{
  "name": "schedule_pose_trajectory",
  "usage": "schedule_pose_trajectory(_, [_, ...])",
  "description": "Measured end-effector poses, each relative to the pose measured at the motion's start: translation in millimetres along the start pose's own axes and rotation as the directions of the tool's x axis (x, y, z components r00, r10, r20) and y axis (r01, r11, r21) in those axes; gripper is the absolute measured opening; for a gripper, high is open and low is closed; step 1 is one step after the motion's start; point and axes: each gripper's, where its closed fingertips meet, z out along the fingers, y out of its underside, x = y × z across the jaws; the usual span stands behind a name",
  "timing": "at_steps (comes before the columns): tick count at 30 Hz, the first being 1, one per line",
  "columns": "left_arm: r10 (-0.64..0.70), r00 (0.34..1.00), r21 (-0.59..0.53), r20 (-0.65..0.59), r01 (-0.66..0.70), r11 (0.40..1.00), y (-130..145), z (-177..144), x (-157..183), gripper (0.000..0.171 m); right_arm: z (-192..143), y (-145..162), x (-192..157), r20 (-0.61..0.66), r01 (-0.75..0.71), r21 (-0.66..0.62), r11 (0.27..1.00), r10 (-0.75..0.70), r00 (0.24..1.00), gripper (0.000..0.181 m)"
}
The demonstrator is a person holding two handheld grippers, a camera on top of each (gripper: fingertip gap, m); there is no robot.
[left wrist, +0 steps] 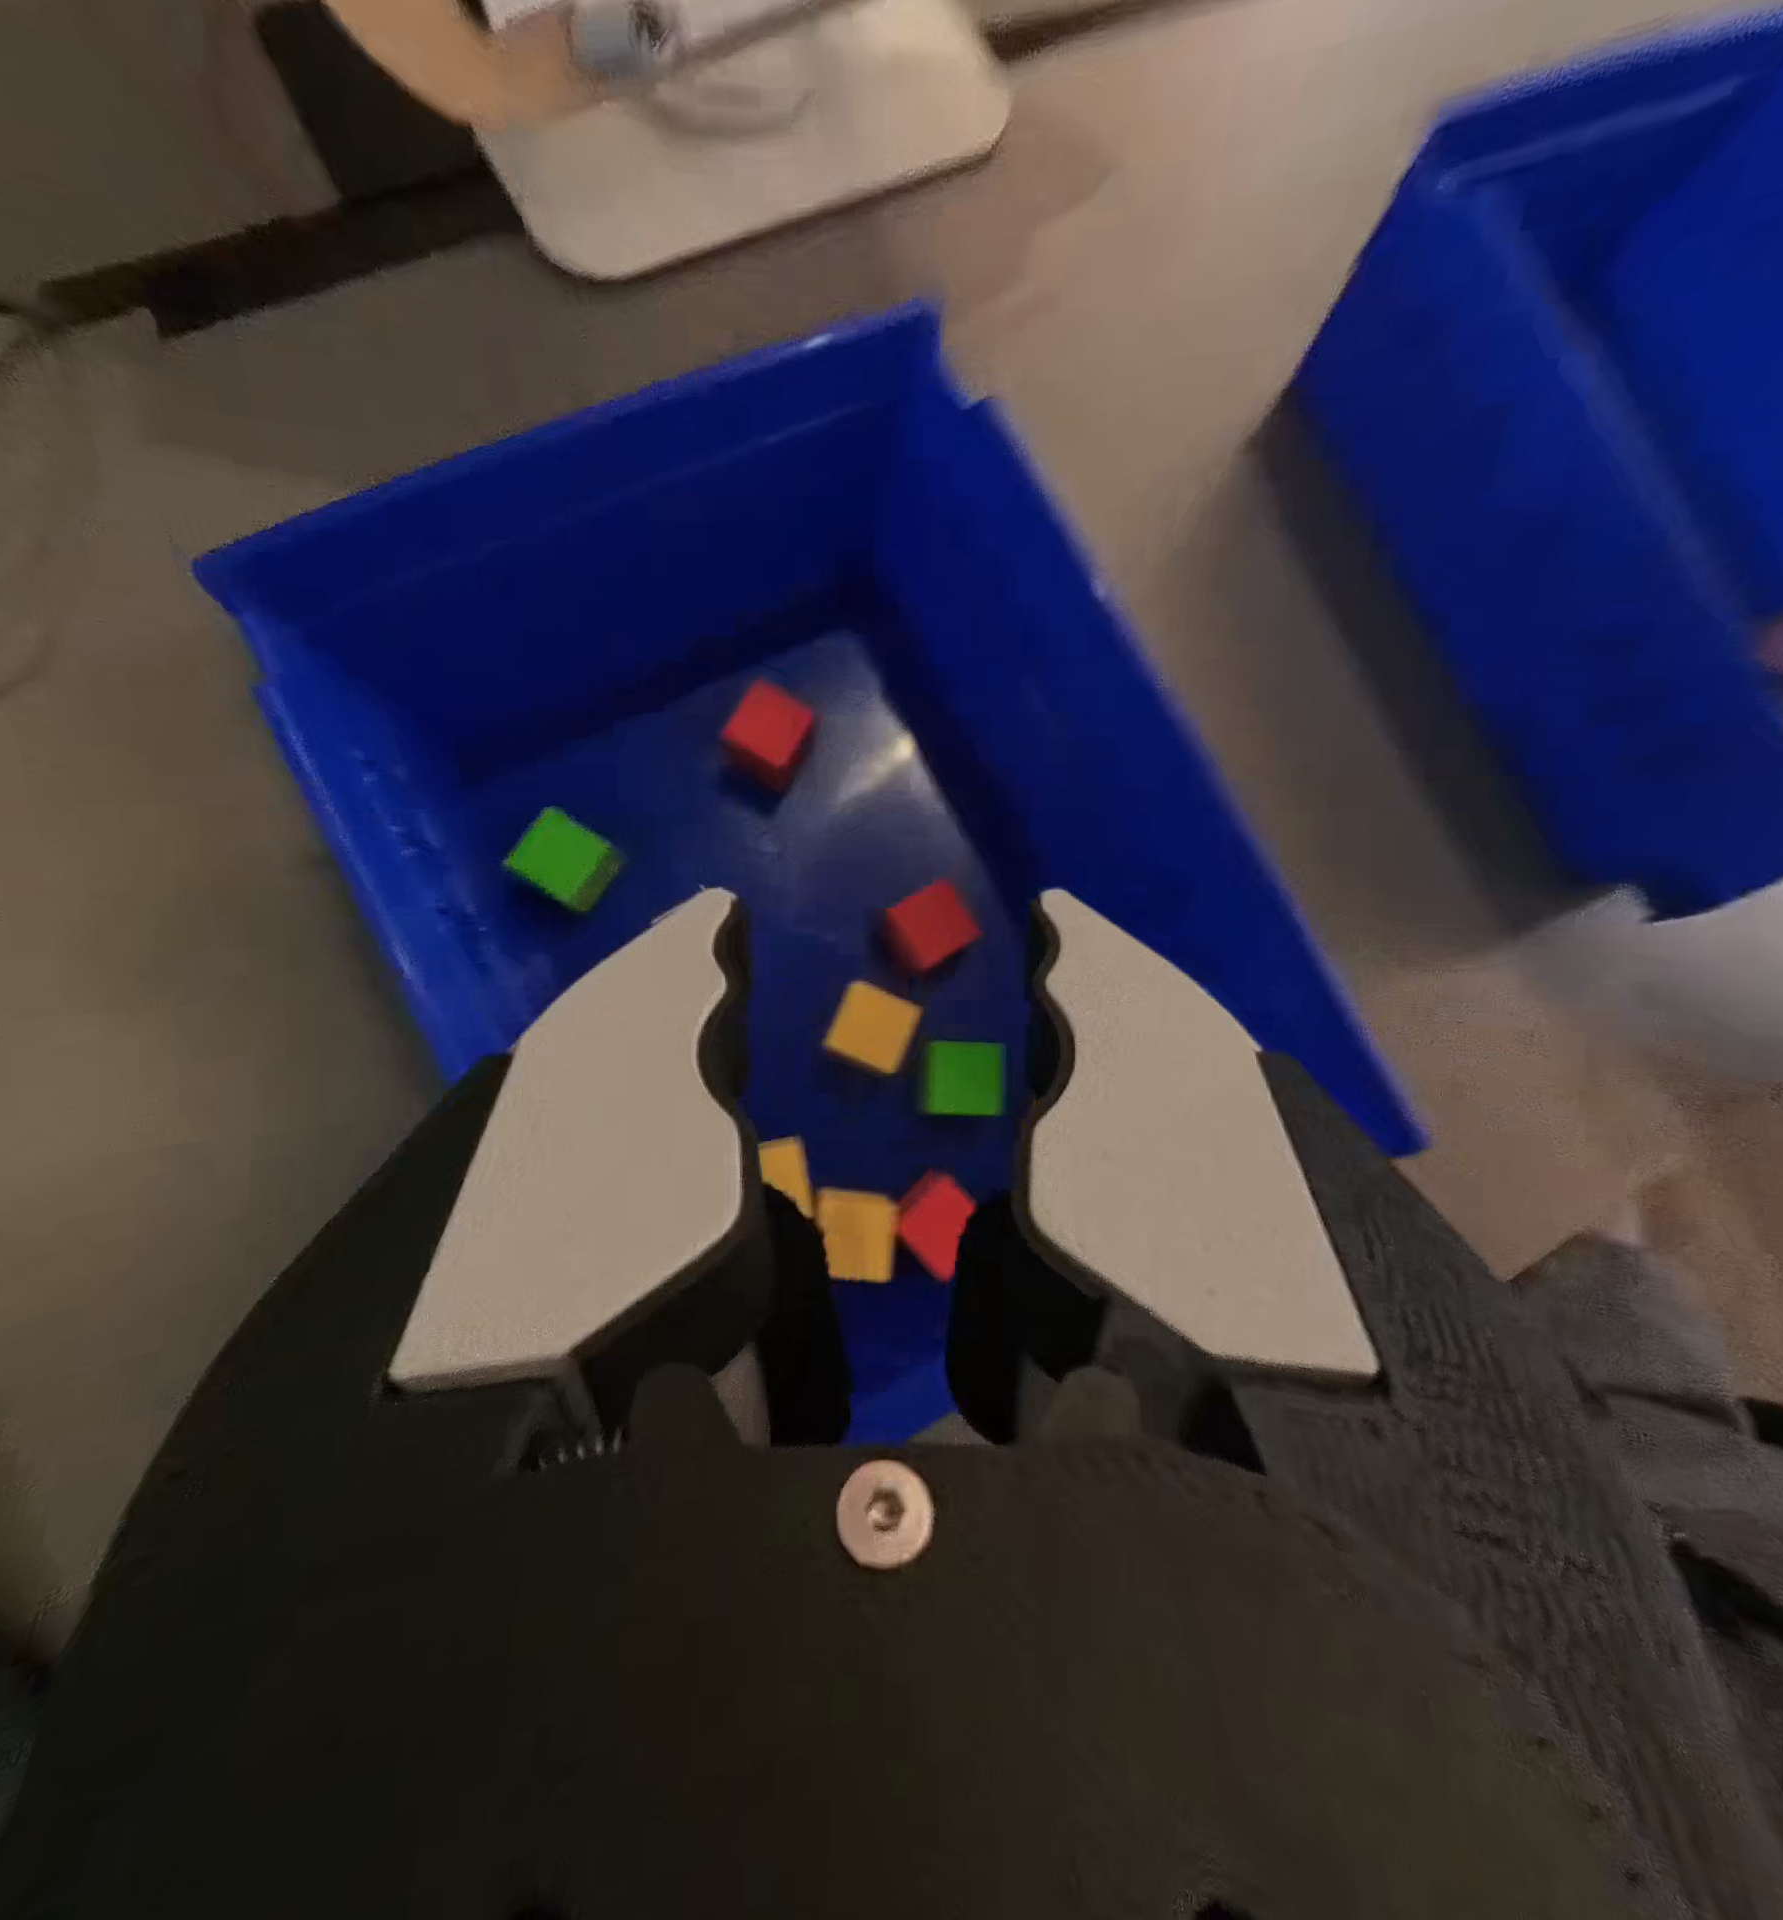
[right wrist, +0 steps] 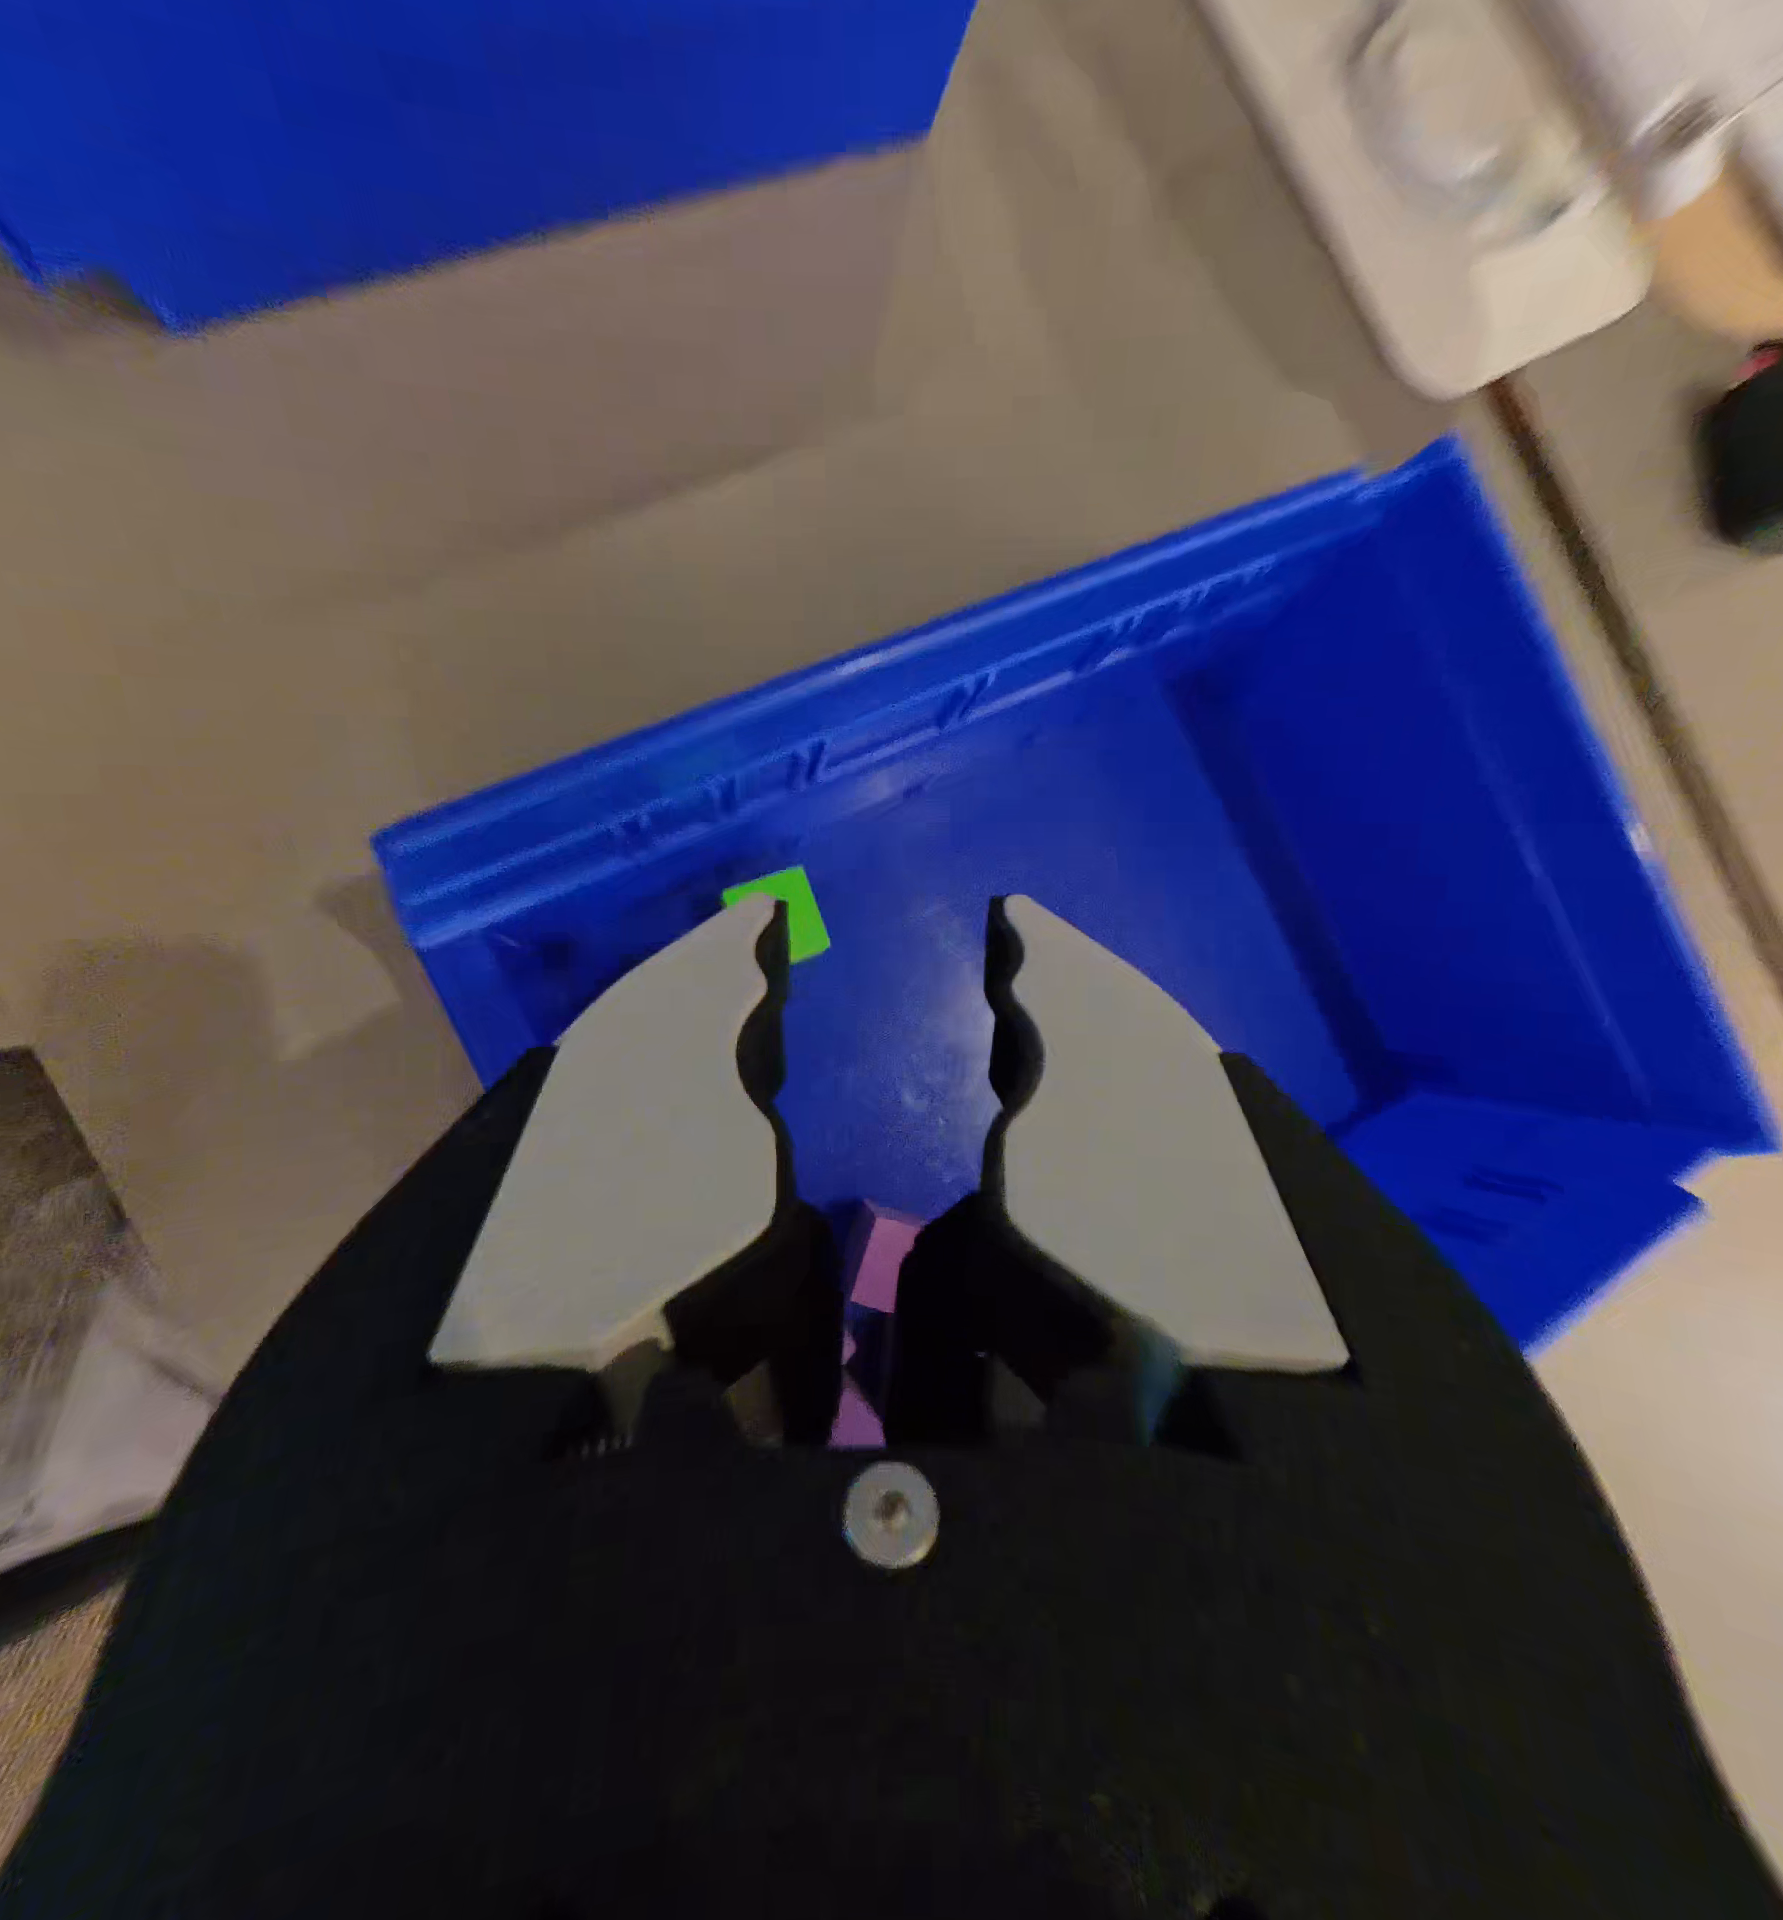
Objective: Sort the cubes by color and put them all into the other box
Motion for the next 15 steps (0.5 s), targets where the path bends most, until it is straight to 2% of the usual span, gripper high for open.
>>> schedule_pose_trajectory(3, [0.102, 0.99, -0.256, 0.096, -0.074, 0.964, 6, 33, -27, 0.051, -20, -13, -6, -0.062, 0.0, 0.116, 0.993, 0.007, 0.998, 0.033])
schedule_pose_trajectory(5, [0.177, 0.976, -0.432, 0.128, -0.106, 0.896, 17, 56, -42, 0.052, -23, -13, -12, -0.087, 0.024, 0.137, 0.99, -0.012, 0.996, 0.033])
schedule_pose_trajectory(7, [0.306, 0.945, -0.55, 0.112, -0.198, 0.811, 26, 76, -55, 0.052, -22, -10, -19, -0.091, 0.049, 0.143, 0.989, -0.036, 0.995, 0.032])
schedule_pose_trajectory(9, [0.423, 0.905, -0.64, 0.056, -0.293, 0.711, 35, 90, -65, 0.051, -20, -4, -22, -0.095, 0.064, 0.141, 0.988, -0.051, 0.994, 0.032])
schedule_pose_trajectory(12, [0.551, 0.833, -0.704, -0.051, -0.421, 0.572, 45, 103, -77, 0.051, -19, 4, -25, -0.088, 0.057, 0.154, 0.986, -0.044, 0.995, 0.032])
schedule_pose_trajectory(13, [0.573, 0.817, -0.722, -0.065, -0.435, 0.538, 47, 104, -83, 0.051, -19, 6, -25, -0.084, 0.051, 0.163, 0.985, -0.037, 0.996, 0.032])
schedule_pose_trajectory(15, [0.576, 0.812, -0.738, -0.092, -0.444, 0.509, 51, 107, -89, 0.051, -18, 8, -25, -0.081, 0.041, 0.18, 0.983, -0.027, 0.996, 0.032])
